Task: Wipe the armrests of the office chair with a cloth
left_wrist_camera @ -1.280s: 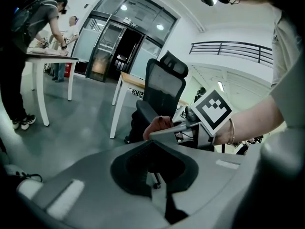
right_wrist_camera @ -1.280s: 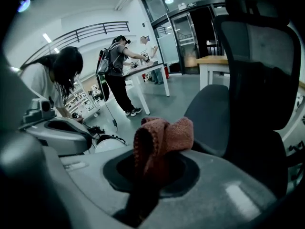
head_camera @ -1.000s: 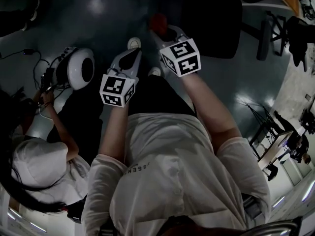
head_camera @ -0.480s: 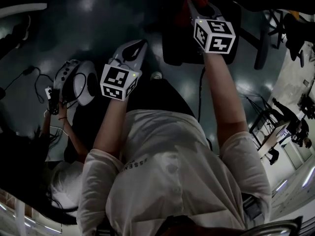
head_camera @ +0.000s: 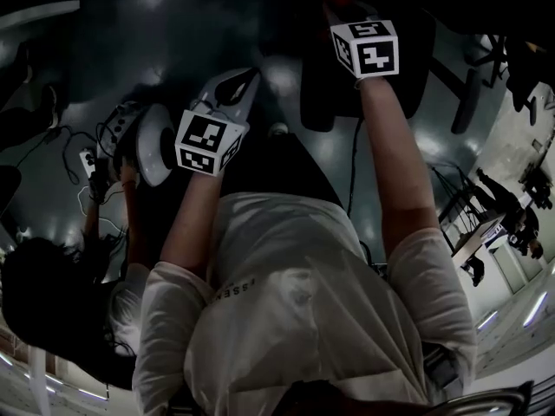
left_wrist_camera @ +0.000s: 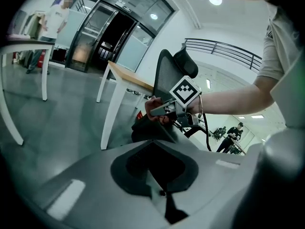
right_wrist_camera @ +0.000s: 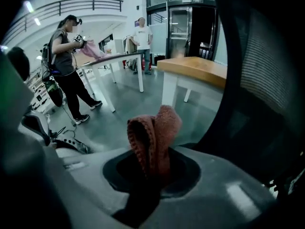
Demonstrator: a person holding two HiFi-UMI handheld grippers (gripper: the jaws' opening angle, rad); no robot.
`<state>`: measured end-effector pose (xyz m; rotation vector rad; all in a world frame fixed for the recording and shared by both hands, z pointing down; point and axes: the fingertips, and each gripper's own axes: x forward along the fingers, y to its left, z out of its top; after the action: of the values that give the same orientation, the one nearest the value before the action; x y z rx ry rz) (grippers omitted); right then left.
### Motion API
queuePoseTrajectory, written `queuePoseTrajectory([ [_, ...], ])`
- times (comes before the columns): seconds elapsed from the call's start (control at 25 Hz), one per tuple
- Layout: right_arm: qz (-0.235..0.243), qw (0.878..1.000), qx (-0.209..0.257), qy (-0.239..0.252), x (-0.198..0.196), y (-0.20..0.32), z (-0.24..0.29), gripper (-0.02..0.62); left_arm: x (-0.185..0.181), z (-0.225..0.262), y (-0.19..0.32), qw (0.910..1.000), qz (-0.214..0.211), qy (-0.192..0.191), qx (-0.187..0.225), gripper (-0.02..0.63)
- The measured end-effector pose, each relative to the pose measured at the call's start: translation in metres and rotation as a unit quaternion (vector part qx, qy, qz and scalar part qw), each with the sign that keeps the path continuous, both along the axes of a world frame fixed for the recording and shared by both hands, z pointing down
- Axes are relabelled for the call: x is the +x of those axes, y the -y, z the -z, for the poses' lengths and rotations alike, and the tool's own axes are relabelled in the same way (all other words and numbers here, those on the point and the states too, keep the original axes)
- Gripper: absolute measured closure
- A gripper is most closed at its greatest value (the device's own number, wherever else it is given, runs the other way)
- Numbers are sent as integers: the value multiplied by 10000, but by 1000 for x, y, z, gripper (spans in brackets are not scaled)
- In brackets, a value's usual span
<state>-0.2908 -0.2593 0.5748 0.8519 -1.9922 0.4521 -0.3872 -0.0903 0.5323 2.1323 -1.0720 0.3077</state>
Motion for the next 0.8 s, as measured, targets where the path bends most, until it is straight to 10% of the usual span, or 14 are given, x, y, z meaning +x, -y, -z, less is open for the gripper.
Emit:
queuePoseTrajectory([
  [0.8, 1622, 9863, 211, -230, -68, -79, 13, 545, 2, 7, -39, 9997, 222, 48, 108, 589],
])
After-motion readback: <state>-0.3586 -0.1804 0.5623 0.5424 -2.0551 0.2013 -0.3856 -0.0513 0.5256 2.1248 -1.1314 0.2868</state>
